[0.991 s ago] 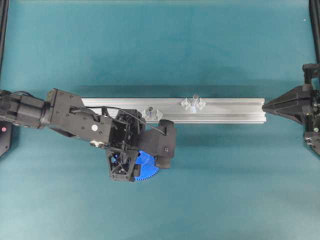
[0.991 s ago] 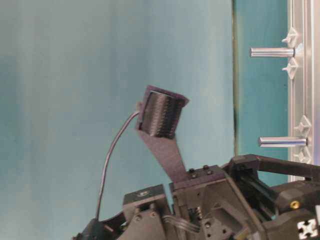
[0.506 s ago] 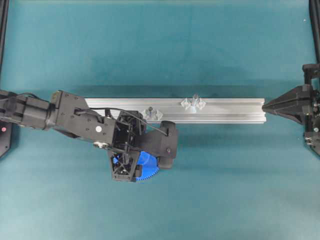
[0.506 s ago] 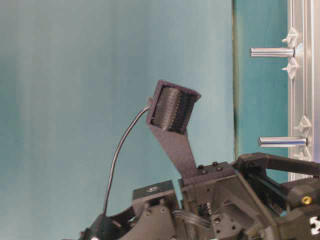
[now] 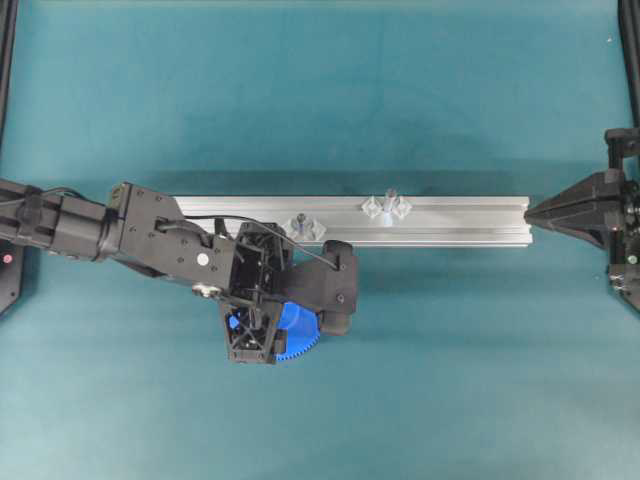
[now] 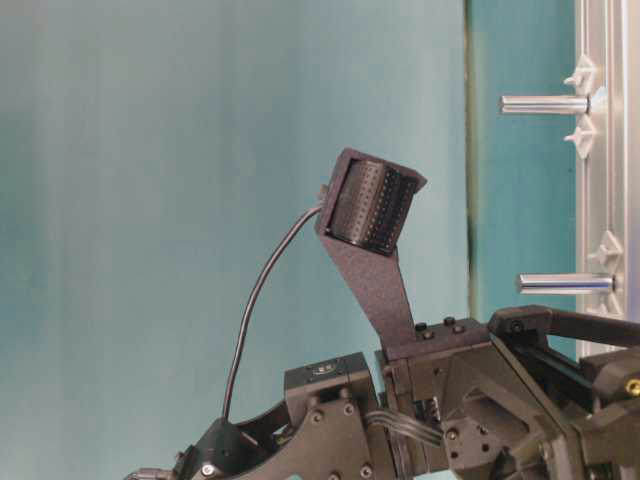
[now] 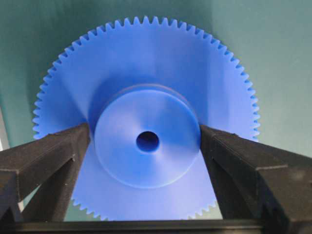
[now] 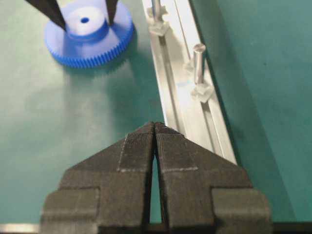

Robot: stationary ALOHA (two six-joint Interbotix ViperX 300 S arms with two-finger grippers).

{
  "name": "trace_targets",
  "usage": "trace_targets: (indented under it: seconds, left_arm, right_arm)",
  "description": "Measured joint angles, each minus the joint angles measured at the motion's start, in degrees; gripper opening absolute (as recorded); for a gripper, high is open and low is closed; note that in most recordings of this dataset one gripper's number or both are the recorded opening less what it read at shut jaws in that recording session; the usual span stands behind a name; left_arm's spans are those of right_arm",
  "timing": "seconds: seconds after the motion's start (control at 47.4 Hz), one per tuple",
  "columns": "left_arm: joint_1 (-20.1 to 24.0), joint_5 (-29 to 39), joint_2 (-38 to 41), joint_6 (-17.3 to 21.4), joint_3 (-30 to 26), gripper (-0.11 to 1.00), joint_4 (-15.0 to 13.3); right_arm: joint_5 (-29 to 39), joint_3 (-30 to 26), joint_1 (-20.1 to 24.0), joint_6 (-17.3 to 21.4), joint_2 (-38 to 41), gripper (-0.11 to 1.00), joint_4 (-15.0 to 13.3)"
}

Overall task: Find the location of the shaft and insert the large gear.
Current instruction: 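Close the left gripper on the gear hub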

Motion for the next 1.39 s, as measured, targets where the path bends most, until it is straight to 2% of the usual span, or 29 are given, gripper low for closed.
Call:
trace_targets:
  seconds: [0.337,0.422,0.527,1.391]
  left_arm:
    - [0.0,0.5,0.1,-0.4,-0.1,0.93,0.0]
    - [0.0,1.2,0.3,-1.0,-0.2,0.86,0.0]
    - [-0.2,2.6,0.3,-1.1,-0.6,0.70,0.0]
    - [-0.2,3.8,0.2,-1.0,-0.7,0.70,0.0]
  right_arm:
    - [0.0,0.1,0.0,0.0,0.0,0.02,-0.1]
    - [0.0,0.1,0.0,0.0,-0.1,0.02,0.0]
    - [0.0,0.1,0.0,0.0,-0.3,0.02,0.0]
    - [0.0,0.3,0.1,0.0,-0.7,0.02,0.0]
